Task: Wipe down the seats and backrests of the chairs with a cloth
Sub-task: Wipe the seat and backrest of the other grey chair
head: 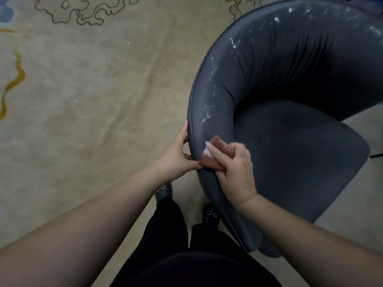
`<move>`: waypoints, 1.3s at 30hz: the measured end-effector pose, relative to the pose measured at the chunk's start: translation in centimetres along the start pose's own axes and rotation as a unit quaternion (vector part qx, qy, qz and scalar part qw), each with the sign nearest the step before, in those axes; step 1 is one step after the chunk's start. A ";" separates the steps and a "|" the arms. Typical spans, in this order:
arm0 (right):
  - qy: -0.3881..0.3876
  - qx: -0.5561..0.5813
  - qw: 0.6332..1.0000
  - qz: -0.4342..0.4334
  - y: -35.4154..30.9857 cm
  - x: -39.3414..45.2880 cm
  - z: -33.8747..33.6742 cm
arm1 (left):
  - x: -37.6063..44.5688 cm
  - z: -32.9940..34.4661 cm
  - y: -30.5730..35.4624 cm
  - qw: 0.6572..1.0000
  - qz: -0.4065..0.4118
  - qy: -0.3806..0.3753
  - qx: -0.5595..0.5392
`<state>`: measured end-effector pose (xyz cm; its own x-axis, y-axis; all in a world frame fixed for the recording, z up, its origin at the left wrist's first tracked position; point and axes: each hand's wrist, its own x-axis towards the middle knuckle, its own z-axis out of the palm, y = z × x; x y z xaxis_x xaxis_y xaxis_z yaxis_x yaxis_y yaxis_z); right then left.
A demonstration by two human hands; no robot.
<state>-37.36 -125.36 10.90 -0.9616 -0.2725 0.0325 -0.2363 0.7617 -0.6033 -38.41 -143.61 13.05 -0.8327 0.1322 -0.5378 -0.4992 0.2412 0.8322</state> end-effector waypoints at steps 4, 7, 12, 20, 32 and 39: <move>-0.009 -0.033 0.999 -0.007 -1.2 4.9 -0.1 | 1.0 -1.2 0.4 0.999 -0.009 -0.023 0.028; 0.018 -0.063 0.998 0.007 -2.7 10.7 0.5 | 1.9 -2.1 0.8 0.998 -0.004 -0.024 0.053; 0.064 -0.037 0.996 0.044 -2.6 7.1 1.2 | 3.7 -3.9 1.8 0.995 0.012 -0.053 0.084; 0.066 -0.064 0.995 0.048 -2.3 13.3 0.5 | 6.2 -5.7 2.8 0.993 0.042 -0.057 0.092; -0.006 -0.082 0.996 -0.025 -2.1 13.2 -0.7 | 7.3 -5.1 3.1 0.992 0.031 -0.018 0.117; 0.035 -0.080 0.995 0.043 -2.0 21.2 -0.8 | 7.6 -4.5 3.7 0.996 0.039 0.061 0.059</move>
<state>-57.40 -132.14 13.42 -0.9853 -0.1650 0.0439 -0.1660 0.8658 -0.4720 -47.66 -146.01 12.66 -0.8943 0.0388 -0.4458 -0.4063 0.3470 0.8453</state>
